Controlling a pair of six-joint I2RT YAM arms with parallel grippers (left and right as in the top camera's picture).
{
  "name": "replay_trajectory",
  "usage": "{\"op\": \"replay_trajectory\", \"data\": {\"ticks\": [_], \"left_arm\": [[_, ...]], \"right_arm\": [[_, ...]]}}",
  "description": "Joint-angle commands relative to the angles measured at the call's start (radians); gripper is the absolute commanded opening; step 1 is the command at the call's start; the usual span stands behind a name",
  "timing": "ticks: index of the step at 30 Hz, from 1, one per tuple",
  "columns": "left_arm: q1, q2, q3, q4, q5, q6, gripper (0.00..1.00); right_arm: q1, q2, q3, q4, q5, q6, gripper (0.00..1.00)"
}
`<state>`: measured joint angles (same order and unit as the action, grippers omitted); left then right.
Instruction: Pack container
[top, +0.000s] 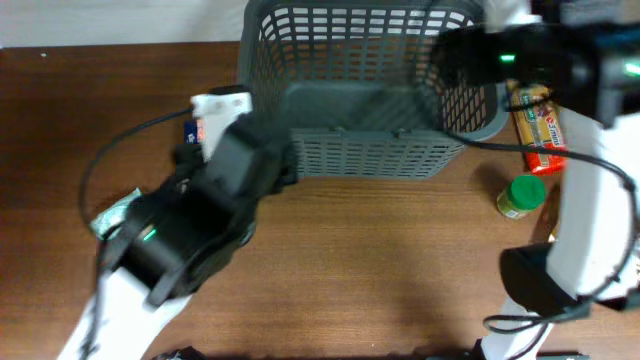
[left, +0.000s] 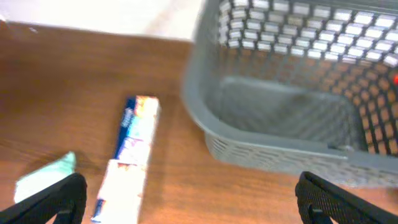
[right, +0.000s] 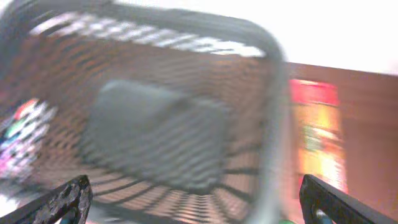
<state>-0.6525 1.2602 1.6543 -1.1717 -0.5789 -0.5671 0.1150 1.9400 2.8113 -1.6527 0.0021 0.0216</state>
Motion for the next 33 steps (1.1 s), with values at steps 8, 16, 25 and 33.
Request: {"op": "replay_trajectory", "data": {"ticks": [8, 16, 25, 33], "left_arm": [[-0.001, -0.131, 0.019, -0.122, -0.180, 0.011, 1.00], [-0.001, -0.116, 0.018, -0.170, -0.095, 0.012, 0.99], [-0.001, -0.109, 0.018, -0.197, -0.034, 0.011, 0.99], [-0.001, -0.109, 0.018, -0.214, 0.026, 0.011, 0.76]], "right_arm": [[-0.385, -0.076, 0.020, -0.021, 0.198, 0.231, 0.99], [-0.458, -0.042, 0.018, 0.042, 0.083, 0.220, 0.33], [-0.456, 0.122, 0.010, 0.148, 0.010, 0.220, 0.04], [-0.454, 0.285, 0.009, 0.144, -0.263, 0.179, 0.04]]}}
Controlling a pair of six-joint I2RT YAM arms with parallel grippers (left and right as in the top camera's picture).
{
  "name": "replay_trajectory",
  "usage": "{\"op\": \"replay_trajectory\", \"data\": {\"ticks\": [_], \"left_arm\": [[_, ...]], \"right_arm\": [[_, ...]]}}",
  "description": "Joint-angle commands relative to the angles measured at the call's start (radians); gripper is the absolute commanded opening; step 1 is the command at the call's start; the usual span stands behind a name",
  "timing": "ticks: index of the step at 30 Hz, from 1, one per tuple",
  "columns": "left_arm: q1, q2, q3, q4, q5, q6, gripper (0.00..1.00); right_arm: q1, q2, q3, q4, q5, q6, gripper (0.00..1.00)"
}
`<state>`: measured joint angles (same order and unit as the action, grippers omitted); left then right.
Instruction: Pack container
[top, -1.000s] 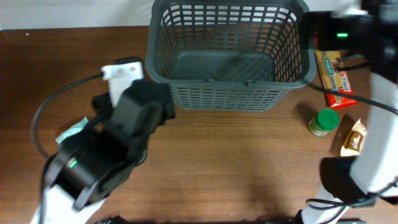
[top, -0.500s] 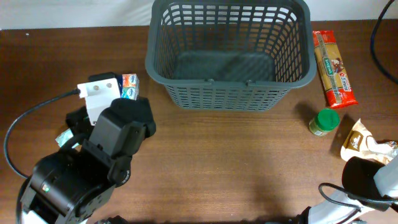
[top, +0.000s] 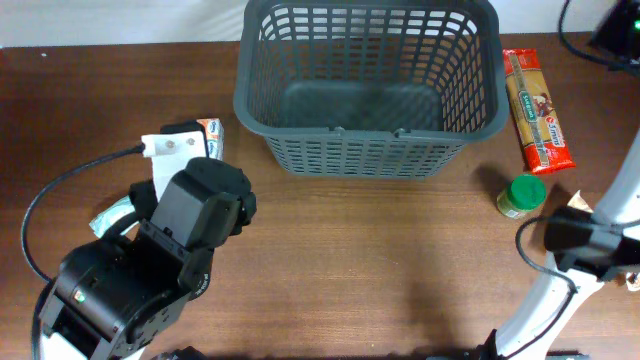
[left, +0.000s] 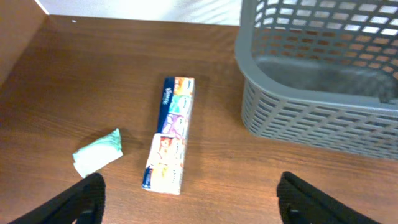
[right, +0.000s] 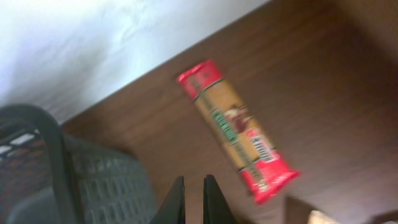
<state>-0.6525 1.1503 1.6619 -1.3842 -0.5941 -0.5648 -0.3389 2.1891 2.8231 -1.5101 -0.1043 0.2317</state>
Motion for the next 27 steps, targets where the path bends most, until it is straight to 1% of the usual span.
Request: {"op": "replay_trajectory", "data": {"ticks": [1, 3, 7, 8, 17, 20, 27], "left_arm": [[-0.001, 0.000, 0.011, -0.002, 0.051, 0.009, 0.74], [-0.001, 0.000, 0.011, -0.001, 0.073, 0.005, 0.66], [-0.001, 0.000, 0.011, -0.002, 0.120, -0.006, 0.47], [-0.001, 0.000, 0.011, -0.001, 0.135, -0.007, 0.44], [-0.001, 0.027, 0.010, -0.011, 0.163, -0.015, 0.46], [-0.001, 0.042, 0.010, -0.022, 0.173, -0.014, 0.50], [-0.001, 0.069, 0.010, -0.038, 0.191, -0.015, 0.49]], "right_arm": [[0.002, 0.052, -0.003, 0.000, -0.191, -0.049, 0.04], [0.010, 0.081, -0.003, -0.003, -0.227, -0.067, 0.04], [0.035, 0.119, -0.003, -0.003, -0.229, -0.071, 0.04], [0.042, 0.123, -0.003, 0.000, -0.230, -0.075, 0.04], [0.118, 0.131, -0.003, 0.026, -0.233, -0.124, 0.04], [0.137, 0.138, -0.003, 0.028, -0.232, -0.128, 0.04], [0.151, 0.170, -0.004, 0.025, -0.233, -0.127, 0.04]]}}
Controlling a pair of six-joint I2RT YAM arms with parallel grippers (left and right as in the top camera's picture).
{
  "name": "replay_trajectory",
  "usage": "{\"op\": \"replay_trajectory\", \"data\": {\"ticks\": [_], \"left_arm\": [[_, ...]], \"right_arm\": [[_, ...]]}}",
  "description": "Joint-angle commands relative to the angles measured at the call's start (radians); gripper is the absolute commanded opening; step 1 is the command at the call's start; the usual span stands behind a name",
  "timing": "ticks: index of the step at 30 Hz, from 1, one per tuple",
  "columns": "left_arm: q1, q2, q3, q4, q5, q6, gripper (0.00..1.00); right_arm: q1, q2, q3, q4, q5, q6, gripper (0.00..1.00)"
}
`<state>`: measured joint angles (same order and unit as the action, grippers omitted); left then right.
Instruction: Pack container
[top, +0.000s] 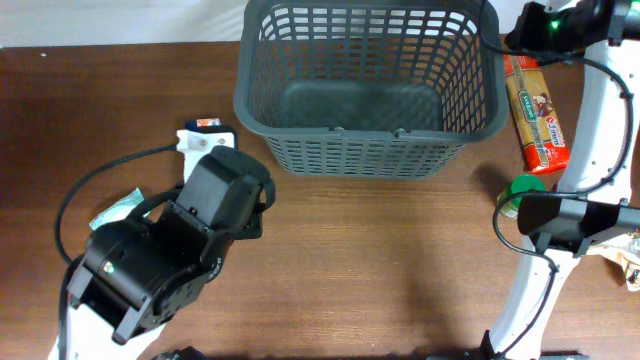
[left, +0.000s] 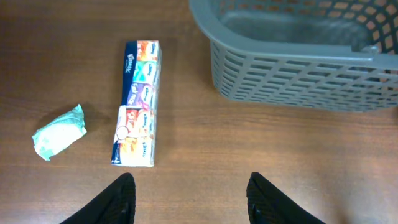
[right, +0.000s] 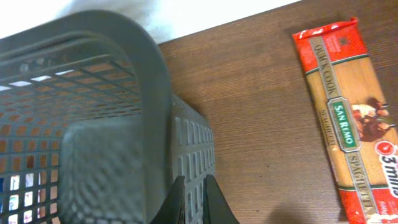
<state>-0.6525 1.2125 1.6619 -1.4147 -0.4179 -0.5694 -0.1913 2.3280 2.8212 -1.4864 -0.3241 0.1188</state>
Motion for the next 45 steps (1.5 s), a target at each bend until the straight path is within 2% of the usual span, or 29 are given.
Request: {"op": "replay_trajectory", "data": {"ticks": [1, 3, 7, 15, 45], "left_arm": [[-0.001, 0.009, 0.010, -0.008, 0.015, -0.010, 0.50], [-0.001, 0.011, 0.010, -0.008, 0.015, -0.011, 0.49], [-0.001, 0.013, 0.010, -0.008, 0.016, -0.022, 0.33], [-0.001, 0.030, 0.010, -0.008, 0.031, -0.044, 0.22], [-0.001, 0.071, 0.010, -0.016, 0.038, -0.044, 0.27]], "right_arm": [[0.003, 0.036, -0.002, -0.001, -0.013, -0.014, 0.04], [0.003, 0.043, -0.002, -0.003, -0.013, -0.014, 0.04], [0.003, 0.048, -0.002, -0.005, -0.013, -0.015, 0.04], [0.003, 0.050, -0.002, 0.000, -0.013, -0.014, 0.04], [0.065, 0.050, -0.002, 0.026, -0.013, -0.018, 0.04]]}}
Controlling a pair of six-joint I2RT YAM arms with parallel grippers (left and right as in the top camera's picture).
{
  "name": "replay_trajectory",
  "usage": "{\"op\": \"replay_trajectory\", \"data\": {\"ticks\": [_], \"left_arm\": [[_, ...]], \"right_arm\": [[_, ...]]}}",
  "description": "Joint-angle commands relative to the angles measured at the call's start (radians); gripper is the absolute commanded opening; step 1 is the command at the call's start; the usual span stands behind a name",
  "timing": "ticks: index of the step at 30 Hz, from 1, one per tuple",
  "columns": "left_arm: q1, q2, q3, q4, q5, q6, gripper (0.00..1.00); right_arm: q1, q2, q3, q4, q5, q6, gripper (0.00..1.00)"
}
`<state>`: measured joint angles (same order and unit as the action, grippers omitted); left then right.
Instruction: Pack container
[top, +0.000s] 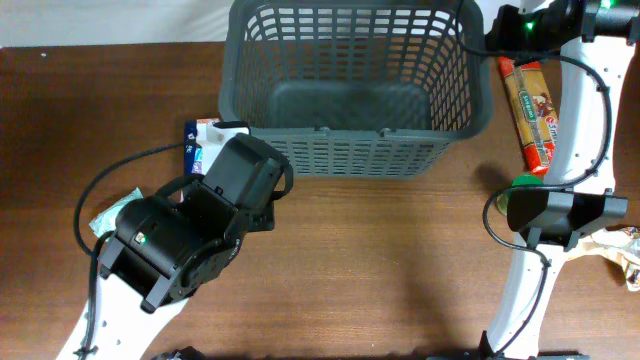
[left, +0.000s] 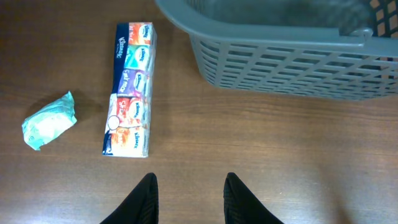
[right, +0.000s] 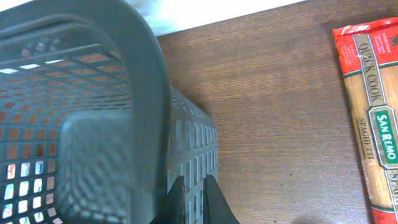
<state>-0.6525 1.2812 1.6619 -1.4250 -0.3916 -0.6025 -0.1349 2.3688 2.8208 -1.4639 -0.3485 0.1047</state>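
The grey mesh basket (top: 350, 150) stands at the back middle of the table, with nothing showing inside. My right gripper (right: 194, 199) is shut, its fingers against the outside of the basket's right wall (right: 149, 93). A spaghetti pack (top: 532, 110) lies to the right of the basket. A long tissue pack (left: 129, 87) and a green pouch (left: 50, 120) lie to the left of the basket. My left gripper (left: 189, 199) hangs open over bare wood, in front of the tissue pack and the basket's front wall (left: 280, 62).
A green-lidded jar (top: 520, 187) stands at the front right of the basket, partly behind the right arm. The left arm's body (top: 200, 250) covers the left middle of the table. A crumpled wrapper (top: 630, 255) lies at the right edge.
The basket now stands a little further left and back, with my shut right gripper still at its right wall. My left gripper's fingers stand closer together, still open, over the wood.
First both grippers were wide open, the right over the basket and the left by its left front corner. Then the right was shut near the spaghetti. Later it was shut at the basket's right rim, and the basket now stands further left. The left fingers narrowed each time.
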Motion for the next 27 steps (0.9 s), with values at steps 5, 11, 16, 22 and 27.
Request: {"op": "replay_trajectory", "data": {"ticks": [5, 11, 16, 22, 27], "left_arm": [[-0.001, 0.002, 0.010, -0.009, 0.011, -0.011, 0.30], [-0.001, 0.002, 0.010, -0.009, 0.011, -0.010, 0.34], [-0.001, 0.002, 0.010, -0.009, 0.011, -0.010, 0.35], [-0.001, 0.003, 0.010, -0.008, 0.004, -0.010, 0.38], [-0.001, 0.010, 0.010, -0.008, -0.043, -0.010, 0.55]], "right_arm": [[0.007, 0.009, -0.002, -0.002, 0.047, -0.004, 0.62], [-0.017, 0.009, -0.002, 0.001, 0.046, -0.004, 0.99], [-0.058, 0.009, -0.002, -0.020, 0.042, -0.004, 0.99], [-0.119, -0.003, 0.000, -0.048, 0.004, -0.005, 0.99], [-0.189, -0.053, 0.036, -0.047, -0.158, -0.023, 0.99]]}}
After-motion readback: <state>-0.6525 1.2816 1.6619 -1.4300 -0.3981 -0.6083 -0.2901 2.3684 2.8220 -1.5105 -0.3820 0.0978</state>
